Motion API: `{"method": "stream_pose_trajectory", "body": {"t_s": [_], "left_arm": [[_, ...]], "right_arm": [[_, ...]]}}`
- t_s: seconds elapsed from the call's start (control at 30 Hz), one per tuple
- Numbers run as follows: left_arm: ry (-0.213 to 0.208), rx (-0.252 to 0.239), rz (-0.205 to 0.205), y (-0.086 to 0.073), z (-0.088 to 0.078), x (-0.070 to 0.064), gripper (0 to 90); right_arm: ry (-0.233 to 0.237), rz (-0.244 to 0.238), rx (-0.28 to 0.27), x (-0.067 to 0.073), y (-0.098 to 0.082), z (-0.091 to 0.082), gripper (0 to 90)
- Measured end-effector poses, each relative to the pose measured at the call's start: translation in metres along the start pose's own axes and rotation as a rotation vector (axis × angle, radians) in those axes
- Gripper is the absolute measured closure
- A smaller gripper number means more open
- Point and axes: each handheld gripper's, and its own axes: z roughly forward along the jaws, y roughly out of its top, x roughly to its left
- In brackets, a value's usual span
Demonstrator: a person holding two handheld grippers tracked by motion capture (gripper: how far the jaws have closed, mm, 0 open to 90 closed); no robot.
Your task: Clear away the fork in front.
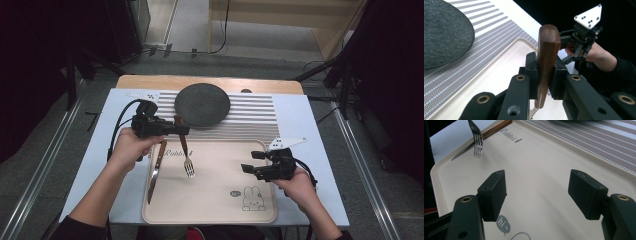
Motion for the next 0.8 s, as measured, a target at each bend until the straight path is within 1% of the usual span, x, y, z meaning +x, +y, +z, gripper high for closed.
{"method": "stream_pose_trajectory", "body": {"t_s": [0.17, 0.33, 0.47, 0.63, 0.8], "left_arm": [[-0.005, 0.022, 0.0, -0.007, -0.002, -0.001, 79.3], [-0.005, 0.038, -0.002, -0.014, -0.007, 0.0, 79.3], [-0.005, 0.043, -0.003, -0.019, -0.011, 0.0, 79.3], [-0.001, 0.05, 0.001, -0.025, -0.016, -0.001, 79.3], [0.001, 0.063, -0.01, -0.033, -0.019, 0.0, 79.3]], "right_arm": [[-0.002, -0.008, 0.005, 0.002, -0.008, -0.004, 29.9], [-0.001, 0.003, 0.004, 0.002, -0.015, -0.009, 29.9], [-0.006, 0.003, 0.006, 0.003, -0.02, -0.011, 29.9], [-0.01, -0.012, 0.011, 0.005, -0.024, -0.012, 29.9], [-0.011, 0.0, 0.008, 0.005, -0.028, -0.014, 29.9]]}}
